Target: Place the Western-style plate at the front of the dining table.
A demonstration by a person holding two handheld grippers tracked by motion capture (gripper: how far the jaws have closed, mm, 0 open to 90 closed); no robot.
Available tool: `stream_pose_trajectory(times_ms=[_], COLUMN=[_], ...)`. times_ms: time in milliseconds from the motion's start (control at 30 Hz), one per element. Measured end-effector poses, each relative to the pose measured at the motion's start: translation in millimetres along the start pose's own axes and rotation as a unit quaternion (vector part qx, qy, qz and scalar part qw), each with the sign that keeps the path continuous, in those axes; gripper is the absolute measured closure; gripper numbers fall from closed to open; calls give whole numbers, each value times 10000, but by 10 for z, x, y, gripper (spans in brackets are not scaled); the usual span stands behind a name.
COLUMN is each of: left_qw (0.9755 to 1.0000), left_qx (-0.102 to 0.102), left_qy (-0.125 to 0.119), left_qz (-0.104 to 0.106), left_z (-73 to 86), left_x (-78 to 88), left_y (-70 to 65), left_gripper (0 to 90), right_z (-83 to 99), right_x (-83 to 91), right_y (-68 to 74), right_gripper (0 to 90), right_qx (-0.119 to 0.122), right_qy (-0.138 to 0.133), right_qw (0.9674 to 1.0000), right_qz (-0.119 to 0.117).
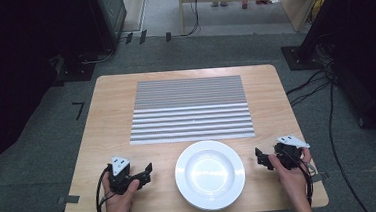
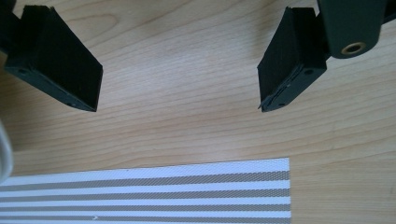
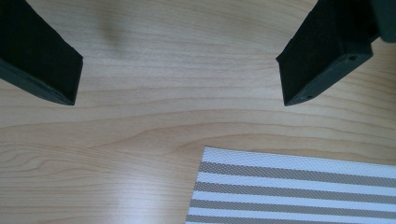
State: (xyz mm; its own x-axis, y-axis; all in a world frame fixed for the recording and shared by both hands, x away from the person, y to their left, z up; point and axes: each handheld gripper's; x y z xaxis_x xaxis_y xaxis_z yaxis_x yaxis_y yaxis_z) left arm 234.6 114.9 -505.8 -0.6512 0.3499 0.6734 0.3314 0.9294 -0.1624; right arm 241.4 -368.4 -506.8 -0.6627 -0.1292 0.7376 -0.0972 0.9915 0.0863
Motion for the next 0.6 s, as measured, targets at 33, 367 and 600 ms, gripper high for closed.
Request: stream_pose_trajectory(times_ms=[33, 367, 600], left_qw=[10000, 9996, 9988], left_qx=[12, -105, -203], left_qy=[-33, -70, -90], left_qz=[67, 243, 430], left_z=[3, 15, 27], left_x=[0, 4, 1], left_y=[-23, -116, -221], left_gripper=[144, 144, 144], right_z=[-2, -6, -1], right_x=[15, 68, 86], right_y=[27, 135, 204], right_gripper=[0, 0, 0], right_qx=[-14, 29, 49], right_qy=[-36, -170, -224], right_qw=[10000, 9997, 9992], right_qz=[-50, -195, -316])
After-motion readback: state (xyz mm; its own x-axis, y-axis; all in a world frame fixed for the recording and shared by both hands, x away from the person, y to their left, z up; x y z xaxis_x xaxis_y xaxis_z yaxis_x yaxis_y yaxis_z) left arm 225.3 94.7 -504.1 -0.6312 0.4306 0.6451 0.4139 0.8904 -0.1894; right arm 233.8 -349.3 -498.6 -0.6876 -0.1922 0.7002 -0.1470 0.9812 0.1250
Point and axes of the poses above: each handheld gripper's, and its own axes: x roughly backward along the jaws, z roughly out of its underside, y roughly to its left, and after that the axes turned 6 degrees about y, right-handed
